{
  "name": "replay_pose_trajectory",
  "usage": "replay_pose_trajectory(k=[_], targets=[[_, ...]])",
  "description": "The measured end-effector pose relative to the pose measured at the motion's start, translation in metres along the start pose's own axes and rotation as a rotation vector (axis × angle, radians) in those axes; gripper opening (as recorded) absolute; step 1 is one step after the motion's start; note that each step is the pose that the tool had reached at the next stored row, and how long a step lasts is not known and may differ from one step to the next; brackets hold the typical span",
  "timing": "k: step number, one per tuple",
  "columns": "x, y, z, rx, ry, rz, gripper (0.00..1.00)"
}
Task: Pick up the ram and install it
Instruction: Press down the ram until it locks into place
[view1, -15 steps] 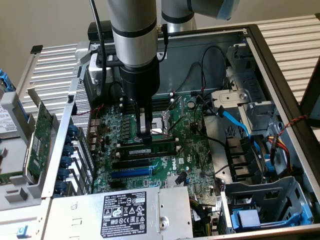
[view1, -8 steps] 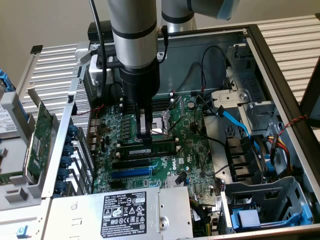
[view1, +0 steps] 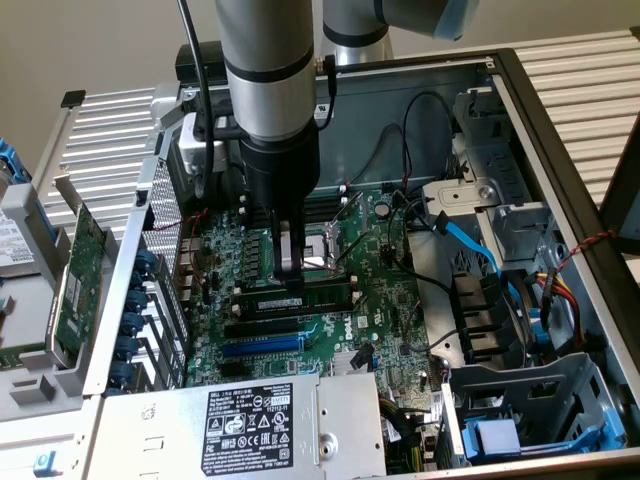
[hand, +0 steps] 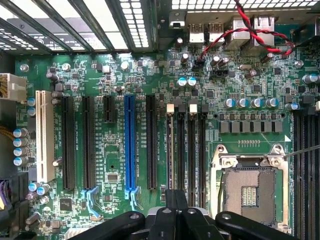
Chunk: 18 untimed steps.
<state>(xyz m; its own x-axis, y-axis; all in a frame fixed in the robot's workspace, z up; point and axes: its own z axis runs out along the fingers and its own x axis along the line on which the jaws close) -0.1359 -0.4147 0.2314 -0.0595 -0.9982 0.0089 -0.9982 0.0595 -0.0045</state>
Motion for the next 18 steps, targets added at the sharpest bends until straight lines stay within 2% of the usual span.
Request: replay_pose_trajectory(k=[18], targets=[[0.0013,-0.0001,0.0016,0.0000,-0.0003,0.000,0.11]])
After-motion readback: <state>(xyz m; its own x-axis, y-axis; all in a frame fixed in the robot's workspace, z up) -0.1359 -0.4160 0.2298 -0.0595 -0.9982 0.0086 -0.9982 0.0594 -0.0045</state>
